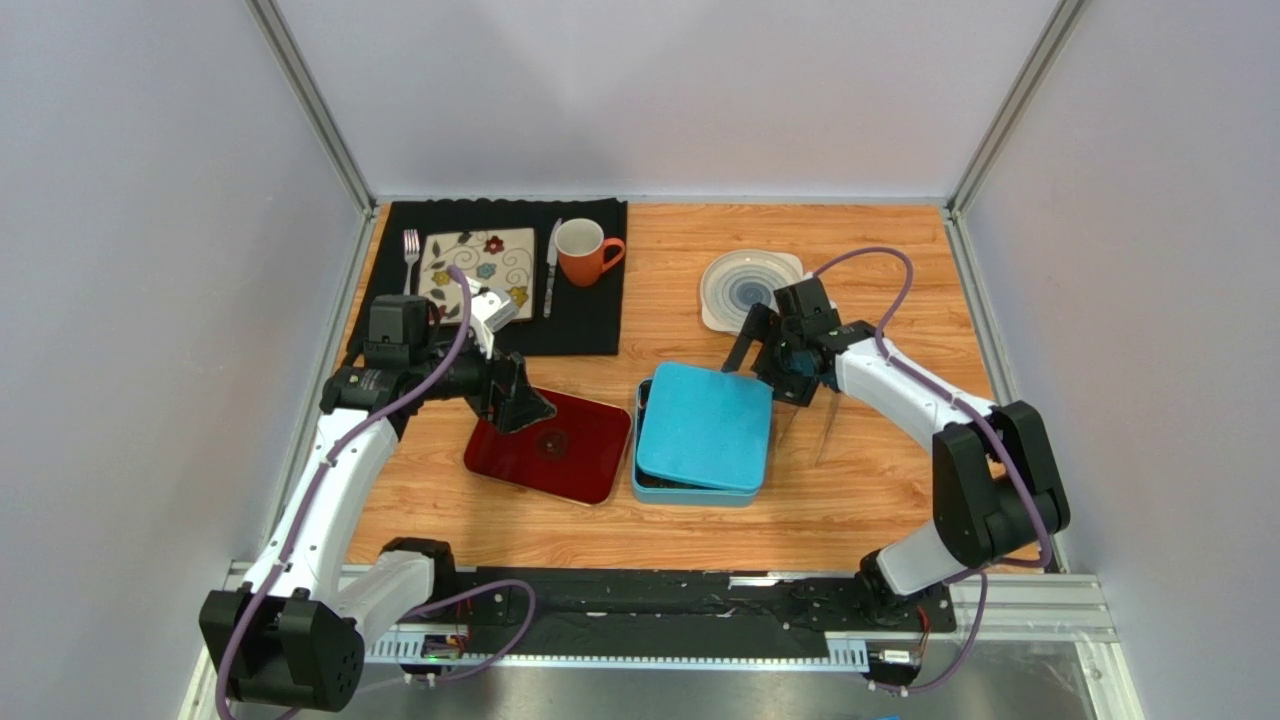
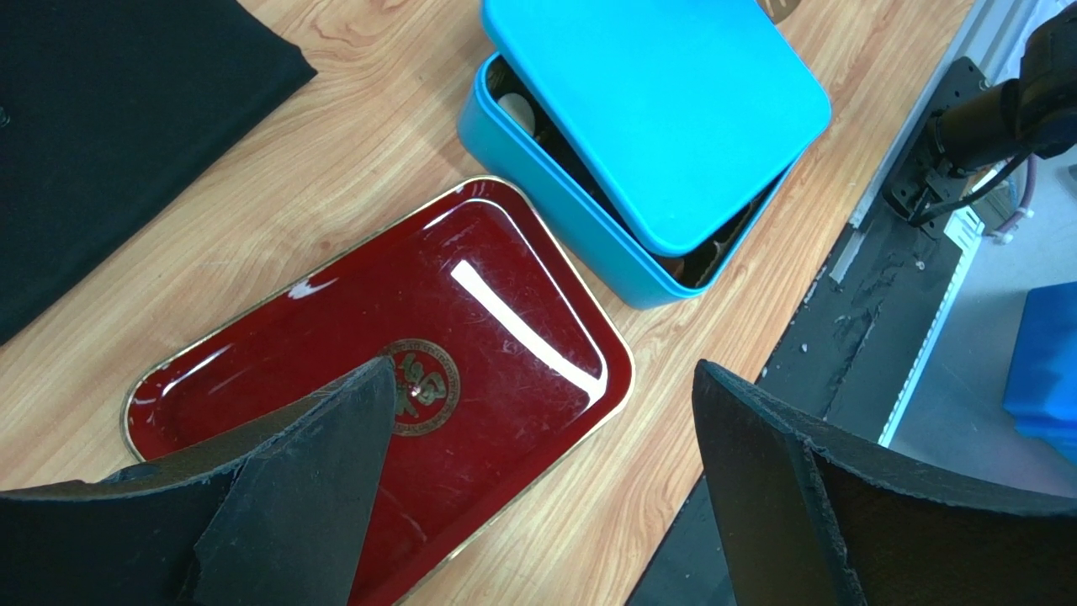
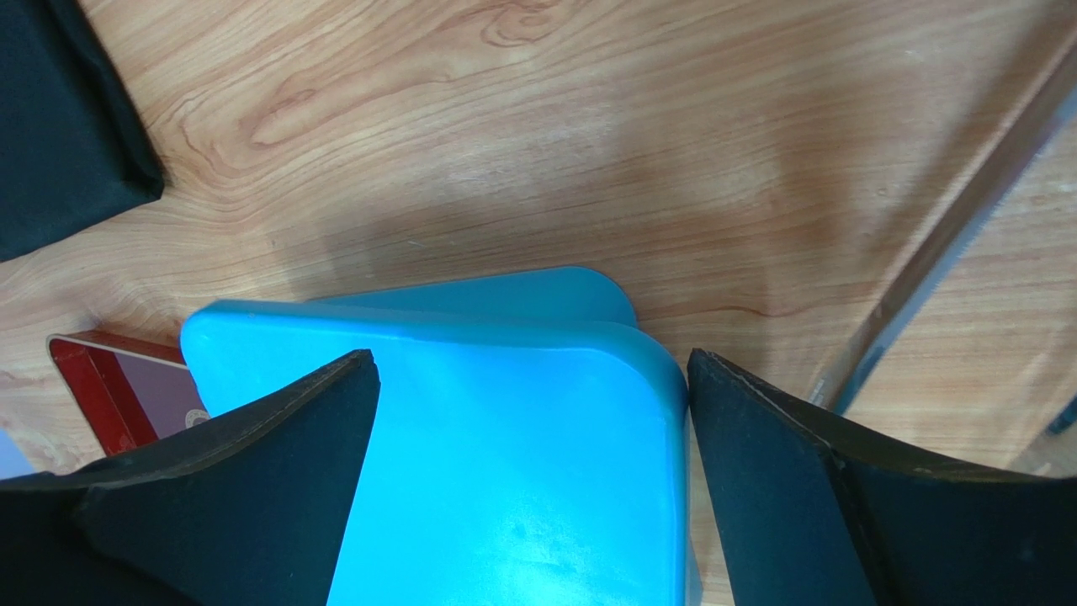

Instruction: Pack the chocolate

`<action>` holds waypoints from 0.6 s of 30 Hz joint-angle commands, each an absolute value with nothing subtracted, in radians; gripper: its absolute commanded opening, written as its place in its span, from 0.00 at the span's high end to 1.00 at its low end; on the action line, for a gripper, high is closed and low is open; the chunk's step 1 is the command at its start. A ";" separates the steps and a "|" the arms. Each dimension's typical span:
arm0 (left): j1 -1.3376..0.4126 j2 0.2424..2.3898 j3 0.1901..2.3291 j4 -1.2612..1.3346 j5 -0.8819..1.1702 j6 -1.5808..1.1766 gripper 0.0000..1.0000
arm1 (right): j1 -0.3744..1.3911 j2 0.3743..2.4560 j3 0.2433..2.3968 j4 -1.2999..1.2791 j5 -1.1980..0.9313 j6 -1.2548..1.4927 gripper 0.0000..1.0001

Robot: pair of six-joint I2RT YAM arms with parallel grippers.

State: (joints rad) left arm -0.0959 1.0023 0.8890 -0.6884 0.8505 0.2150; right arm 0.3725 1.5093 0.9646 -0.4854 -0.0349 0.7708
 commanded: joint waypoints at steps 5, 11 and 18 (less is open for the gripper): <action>-0.098 0.977 0.908 -0.698 0.856 0.261 0.04 | 0.414 1.543 1.045 -0.442 -0.029 0.778 0.04; -0.098 0.971 0.900 -0.698 0.854 0.264 0.04 | 0.425 1.551 1.054 -0.439 -0.026 0.779 0.04; -0.098 0.965 0.896 -0.701 0.851 0.268 0.04 | 0.446 1.552 1.080 -0.445 -0.021 0.778 0.04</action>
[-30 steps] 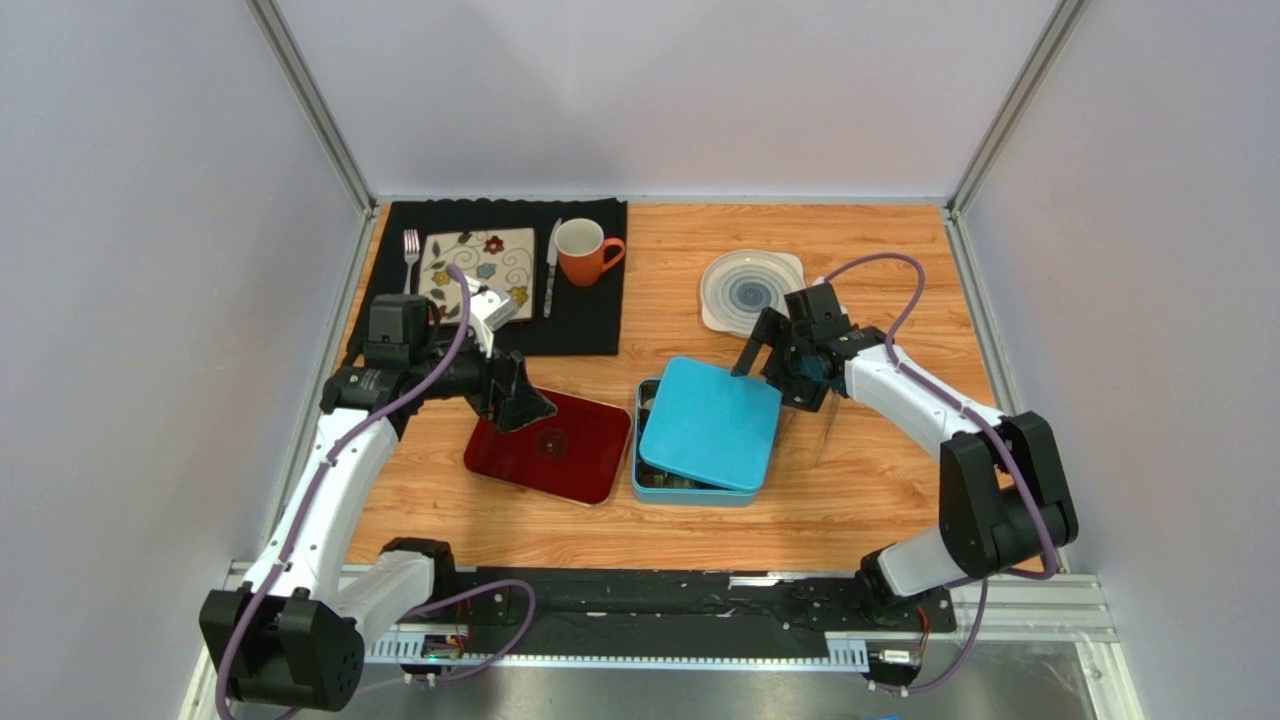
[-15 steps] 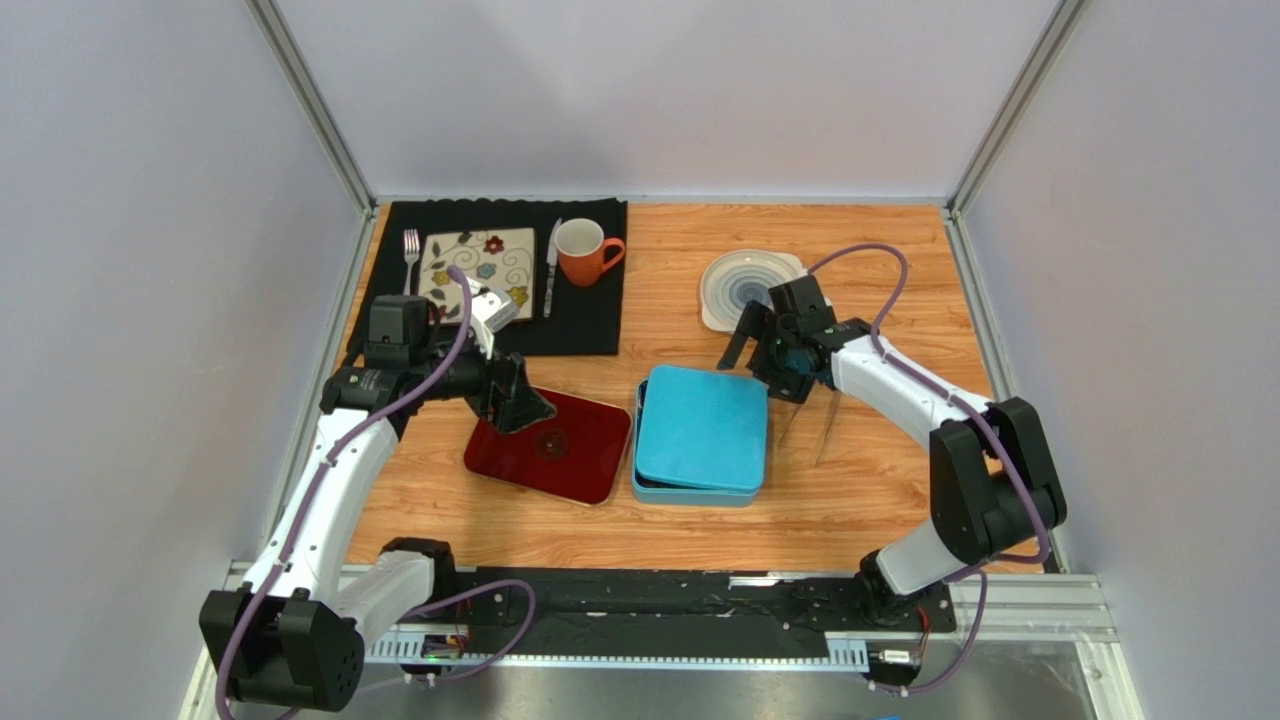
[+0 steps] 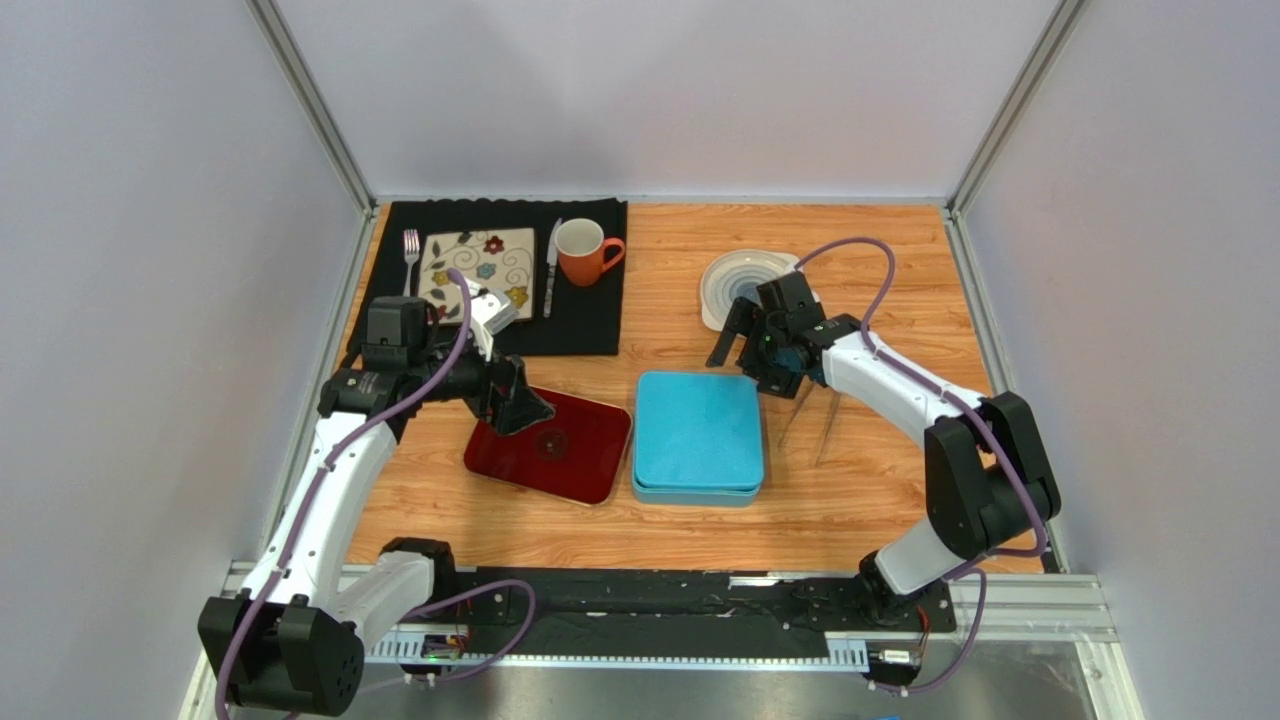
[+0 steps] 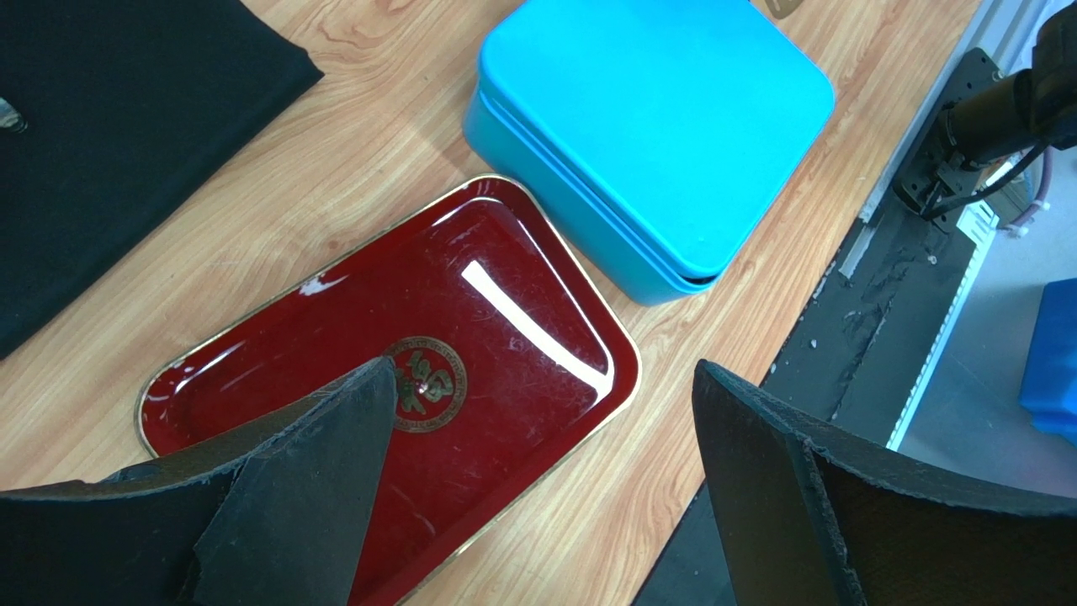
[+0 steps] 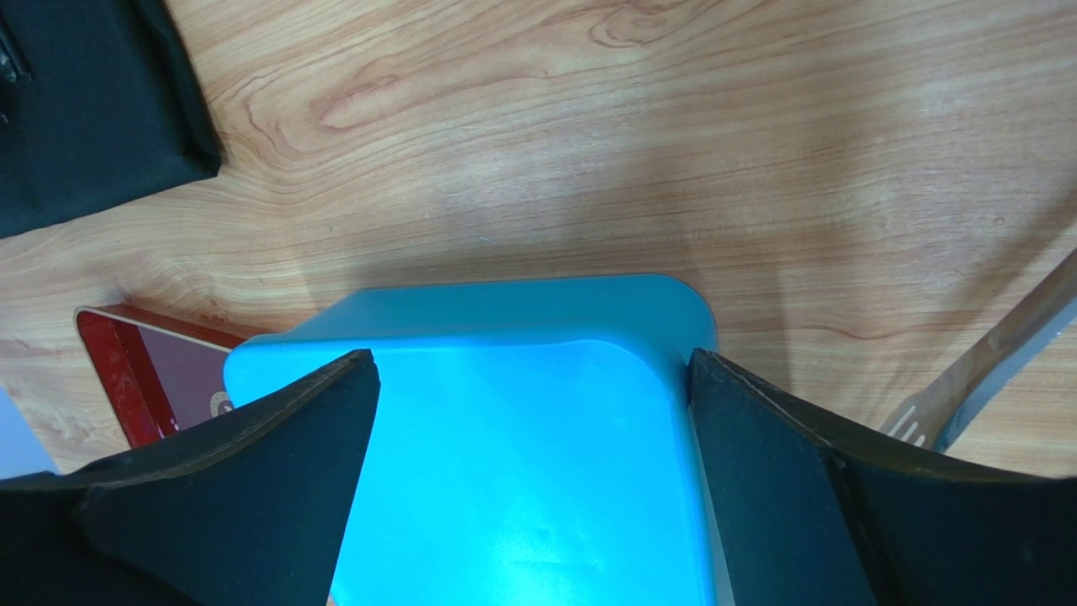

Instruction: Pack the chocolate

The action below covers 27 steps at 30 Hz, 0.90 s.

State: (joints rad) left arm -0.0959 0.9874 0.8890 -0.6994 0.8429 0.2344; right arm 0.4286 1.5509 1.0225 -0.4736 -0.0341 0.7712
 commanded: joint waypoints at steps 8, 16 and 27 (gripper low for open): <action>-0.098 0.962 0.894 -0.706 0.850 0.275 0.04 | 0.465 1.551 1.097 -0.459 -0.014 0.769 0.05; -0.098 0.956 0.890 -0.709 0.844 0.281 0.04 | 0.465 1.510 1.072 -0.509 0.051 0.739 0.04; -0.098 0.951 0.894 -0.715 0.801 0.270 0.02 | 0.465 1.425 1.075 -0.581 0.138 0.700 0.03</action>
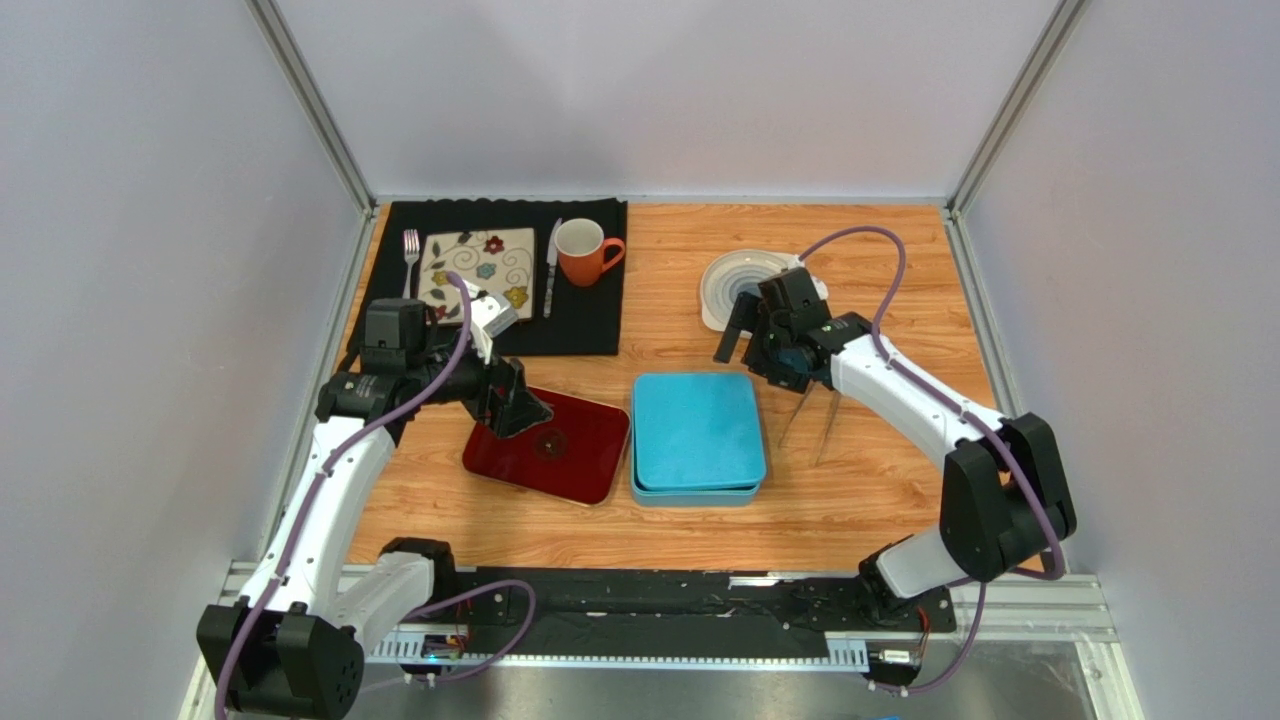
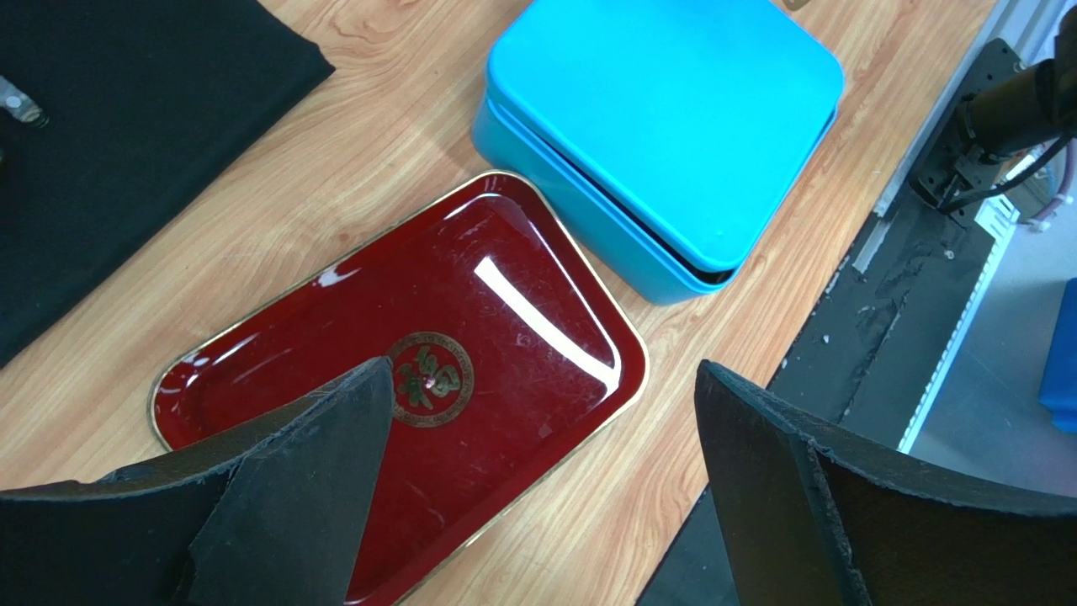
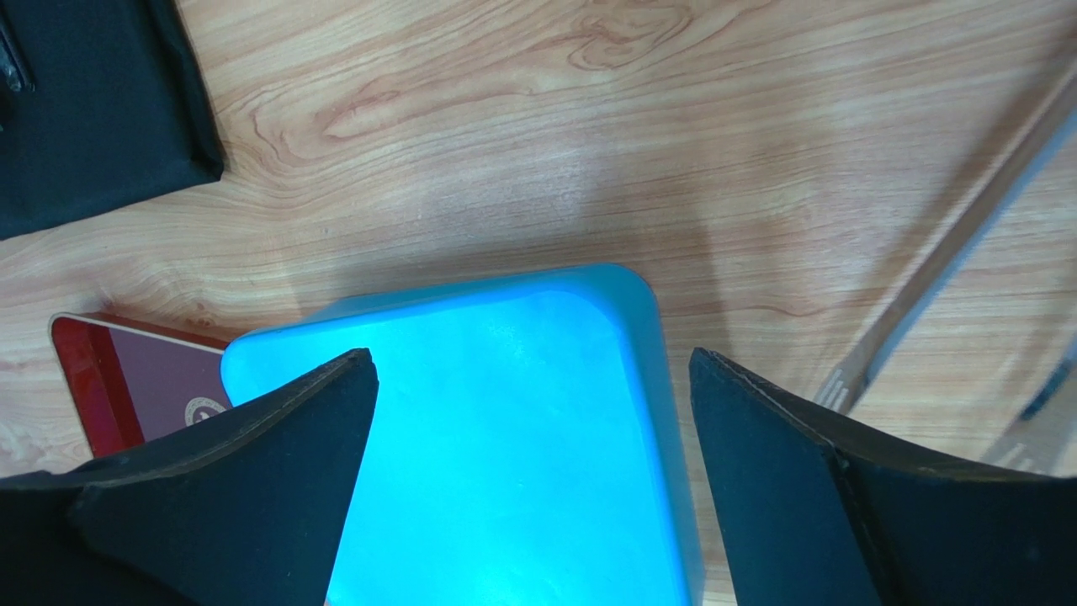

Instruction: Pack the chocolate

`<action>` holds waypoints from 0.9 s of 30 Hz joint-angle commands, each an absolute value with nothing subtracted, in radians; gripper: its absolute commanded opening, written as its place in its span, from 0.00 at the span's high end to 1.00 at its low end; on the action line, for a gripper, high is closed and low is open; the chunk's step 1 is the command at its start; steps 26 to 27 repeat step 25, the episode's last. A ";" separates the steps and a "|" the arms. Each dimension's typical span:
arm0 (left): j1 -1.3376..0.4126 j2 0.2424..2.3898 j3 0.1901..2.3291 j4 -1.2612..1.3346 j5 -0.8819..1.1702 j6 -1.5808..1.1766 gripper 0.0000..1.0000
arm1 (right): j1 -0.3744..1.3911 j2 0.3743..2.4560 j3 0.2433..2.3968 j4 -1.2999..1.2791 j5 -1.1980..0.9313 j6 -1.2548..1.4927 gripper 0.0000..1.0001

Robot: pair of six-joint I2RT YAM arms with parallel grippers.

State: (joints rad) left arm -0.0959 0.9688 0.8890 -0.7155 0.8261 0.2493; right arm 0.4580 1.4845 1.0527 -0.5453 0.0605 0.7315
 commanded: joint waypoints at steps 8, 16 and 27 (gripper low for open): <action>-0.097 0.943 0.865 -0.718 0.704 0.252 0.02 | 0.592 1.263 1.129 -0.629 0.267 0.571 0.01; -0.084 0.945 0.844 -0.709 0.644 0.212 0.01 | 0.718 1.137 1.131 -0.560 0.270 0.512 0.00; -0.006 0.940 0.825 -0.721 0.689 0.224 0.01 | 0.830 1.147 1.158 -0.569 0.350 0.471 0.00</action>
